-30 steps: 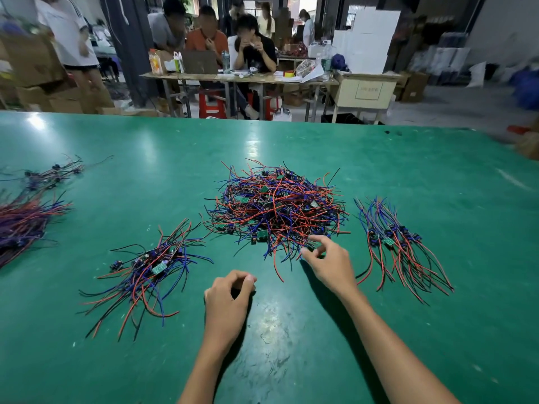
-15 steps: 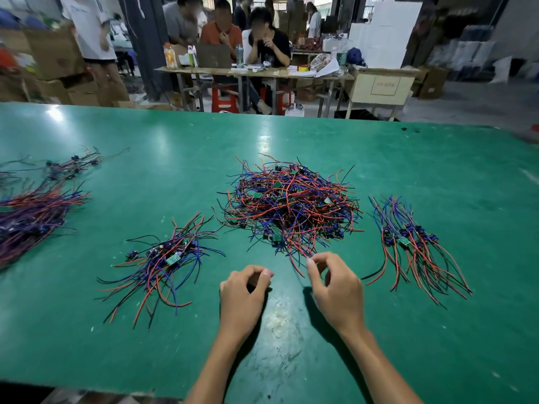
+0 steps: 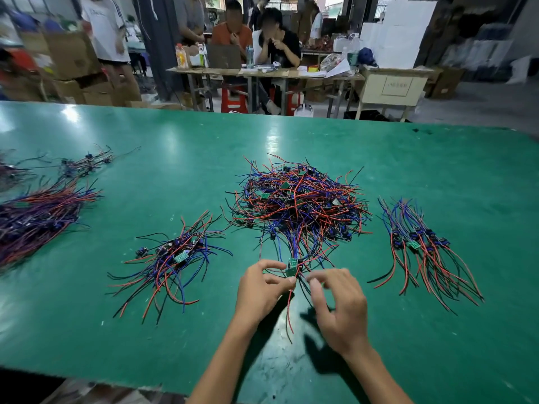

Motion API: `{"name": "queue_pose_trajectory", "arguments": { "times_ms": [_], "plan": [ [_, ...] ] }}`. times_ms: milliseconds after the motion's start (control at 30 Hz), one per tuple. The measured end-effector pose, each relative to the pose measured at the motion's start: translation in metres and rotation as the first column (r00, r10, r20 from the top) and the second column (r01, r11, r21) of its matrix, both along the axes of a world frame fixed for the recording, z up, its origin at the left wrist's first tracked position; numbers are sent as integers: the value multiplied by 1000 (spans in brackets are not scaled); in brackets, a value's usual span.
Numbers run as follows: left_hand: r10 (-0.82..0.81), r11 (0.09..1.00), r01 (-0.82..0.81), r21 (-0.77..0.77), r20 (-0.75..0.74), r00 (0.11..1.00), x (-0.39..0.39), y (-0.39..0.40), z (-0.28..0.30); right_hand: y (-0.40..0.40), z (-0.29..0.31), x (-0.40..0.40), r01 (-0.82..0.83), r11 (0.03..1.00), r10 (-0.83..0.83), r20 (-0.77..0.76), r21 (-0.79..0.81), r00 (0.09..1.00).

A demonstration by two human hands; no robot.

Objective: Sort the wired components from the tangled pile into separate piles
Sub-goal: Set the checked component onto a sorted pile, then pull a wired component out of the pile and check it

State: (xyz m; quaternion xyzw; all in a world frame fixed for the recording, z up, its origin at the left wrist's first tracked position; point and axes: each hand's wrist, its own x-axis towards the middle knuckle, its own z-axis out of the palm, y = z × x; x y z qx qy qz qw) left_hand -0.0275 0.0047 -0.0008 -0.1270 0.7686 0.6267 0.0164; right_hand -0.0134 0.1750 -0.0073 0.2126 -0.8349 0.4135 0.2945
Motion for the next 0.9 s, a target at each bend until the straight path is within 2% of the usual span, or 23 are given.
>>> {"name": "queue_pose_trajectory", "arguments": {
  "times_ms": [67, 133, 200, 267, 400, 467, 533, 633, 700, 767, 800, 833, 900],
  "plan": [
    [-11, 996, 4, -94, -74, 997, 2, 0, -1, 0, 0, -9, 109, 989, -127, 208, 97, 970],
    [-44, 952, -4, -306, -150, 988, 2, -2, -2, -2, -6, -15, 75, 953, -171, 316, 292, 933],
    [-117, 844, 2, -536, -180, 977, 0, -3, 0, -5, -9, -17, 89, 930, -198, 284, 356, 938],
    [-161, 746, -12, -665, -198, 967, -3, -4, 1, -5, -9, -15, 161, 922, -249, 222, 351, 943],
    [-143, 700, -124, -703, -308, 941, -7, -6, -4, -1, -9, -13, 243, 925, -320, 259, 291, 911],
    [-143, 704, -174, -688, -378, 915, -6, -6, -5, -3, -8, -13, 241, 934, -308, 254, 265, 917],
    [-155, 750, -184, -635, -440, 885, -4, -5, -2, -7, -4, -10, 213, 939, -277, 227, 269, 934],
    [-154, 813, -174, -555, -494, 856, -2, -3, 7, -8, -5, -9, 188, 906, -267, 167, 379, 949],
    [-141, 858, -155, -490, -513, 847, -3, -1, 16, -7, -7, -11, 192, 906, -271, 169, 379, 947],
    [-159, 908, -84, -411, -523, 837, -4, -1, 23, -6, -5, -12, 172, 946, -236, 219, 275, 947],
    [-179, 918, -52, -394, -526, 831, -5, -2, 25, -4, -5, -13, 128, 979, -170, 290, 158, 942],
    [-195, 926, -25, -378, -532, 824, -4, -2, 25, -3, -4, -14, 71, 997, -56, 389, -25, 920],
    [-205, 937, 5, -349, -540, 816, -2, -1, 23, 2, 2, -14, 14, 908, 227, 518, -420, 825]
  ]
}}
